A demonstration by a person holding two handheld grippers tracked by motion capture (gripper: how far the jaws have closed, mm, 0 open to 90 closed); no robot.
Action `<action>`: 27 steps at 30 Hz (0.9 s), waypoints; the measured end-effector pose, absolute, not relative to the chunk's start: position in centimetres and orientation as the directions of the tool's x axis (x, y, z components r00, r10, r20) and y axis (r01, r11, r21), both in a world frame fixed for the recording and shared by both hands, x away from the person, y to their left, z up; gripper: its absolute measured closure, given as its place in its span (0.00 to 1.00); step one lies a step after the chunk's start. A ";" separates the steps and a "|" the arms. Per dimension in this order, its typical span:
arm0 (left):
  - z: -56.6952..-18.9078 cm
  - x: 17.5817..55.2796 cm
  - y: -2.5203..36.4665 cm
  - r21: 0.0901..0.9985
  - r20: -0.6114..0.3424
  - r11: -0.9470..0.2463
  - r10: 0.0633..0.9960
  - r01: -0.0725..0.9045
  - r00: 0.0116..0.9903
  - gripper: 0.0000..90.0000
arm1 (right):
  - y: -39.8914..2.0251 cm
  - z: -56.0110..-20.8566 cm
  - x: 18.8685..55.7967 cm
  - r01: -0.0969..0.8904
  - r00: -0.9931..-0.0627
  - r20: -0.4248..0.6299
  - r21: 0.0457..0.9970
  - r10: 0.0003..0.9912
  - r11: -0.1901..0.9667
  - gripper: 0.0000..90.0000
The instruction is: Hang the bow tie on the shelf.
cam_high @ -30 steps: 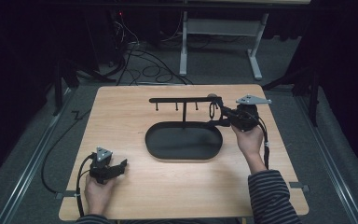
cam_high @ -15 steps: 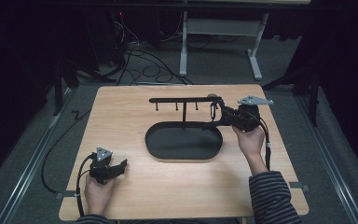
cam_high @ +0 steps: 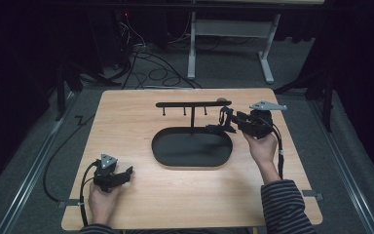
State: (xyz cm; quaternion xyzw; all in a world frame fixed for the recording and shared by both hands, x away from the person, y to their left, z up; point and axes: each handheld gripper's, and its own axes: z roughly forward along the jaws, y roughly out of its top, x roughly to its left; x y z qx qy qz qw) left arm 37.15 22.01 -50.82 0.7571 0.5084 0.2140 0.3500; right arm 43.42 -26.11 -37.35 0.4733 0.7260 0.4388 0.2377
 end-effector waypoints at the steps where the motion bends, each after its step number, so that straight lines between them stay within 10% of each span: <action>1: -50.8 37.2 22.0 0.747 -0.031 -0.238 0.920 0.620 0.392 0.33 | -26.2 -37.3 43.4 0.474 -0.441 0.066 0.864 0.895 0.169 0.77; 27: -50.8 37.1 22.0 0.745 -0.023 -0.247 0.919 0.620 0.393 0.33 | -29.3 -36.8 39.2 0.457 -0.423 0.093 0.881 0.901 0.124 0.65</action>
